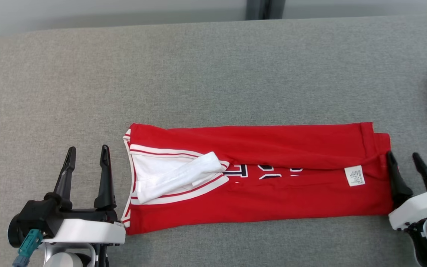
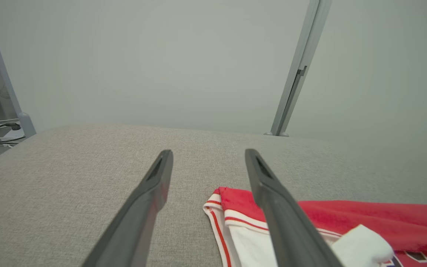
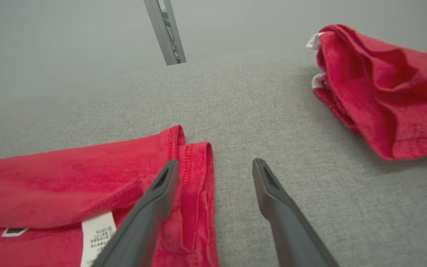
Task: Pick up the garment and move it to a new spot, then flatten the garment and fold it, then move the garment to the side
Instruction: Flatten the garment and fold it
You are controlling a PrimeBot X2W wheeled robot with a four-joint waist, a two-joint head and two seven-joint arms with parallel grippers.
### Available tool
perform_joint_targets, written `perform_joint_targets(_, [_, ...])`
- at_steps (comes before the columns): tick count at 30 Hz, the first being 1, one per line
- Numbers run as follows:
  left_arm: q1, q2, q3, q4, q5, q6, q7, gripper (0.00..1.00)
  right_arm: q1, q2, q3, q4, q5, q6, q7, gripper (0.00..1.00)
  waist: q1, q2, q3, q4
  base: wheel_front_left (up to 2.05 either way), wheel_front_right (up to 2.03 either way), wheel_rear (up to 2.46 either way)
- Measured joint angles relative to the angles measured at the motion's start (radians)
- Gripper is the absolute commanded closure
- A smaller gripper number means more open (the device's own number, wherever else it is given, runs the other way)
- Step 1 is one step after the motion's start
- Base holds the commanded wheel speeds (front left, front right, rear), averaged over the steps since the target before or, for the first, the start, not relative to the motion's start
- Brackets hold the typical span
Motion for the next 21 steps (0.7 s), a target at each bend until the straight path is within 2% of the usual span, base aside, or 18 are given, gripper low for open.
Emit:
perform_joint_targets(4, [-0.015,-0.003,-0.004,0.009,0.001,-0.003,0.0,0.0,-0.016,-0.005,0.081,0.063,0.064,0.0,0.039,0.0,0.0001,0.0,0.016,0.015,0.0,0.0,0.0])
perform_joint_targets(12, [-0.018,-0.01,0.005,0.022,0.001,-0.007,-0.001,0.0,-0.03,-0.029,0.176,0.093,0.18,0.0,0.067,0.0,0.0,0.0,0.025,0.006,0.0,0.0,0.0])
perform_joint_targets(13, [-0.019,-0.01,0.006,0.023,0.001,-0.008,-0.001,0.0,-0.036,-0.03,0.189,0.097,0.191,0.0,0.068,1.0,0.0,0.0,0.025,0.003,0.0,0.0,0.0])
perform_joint_targets(21, [-0.028,-0.006,0.018,0.028,0.003,-0.012,-0.002,0.0,-0.042,-0.045,0.245,0.112,0.258,0.005,0.033,1.0,0.0,0.0,0.019,-0.012,0.0,0.0,0.0])
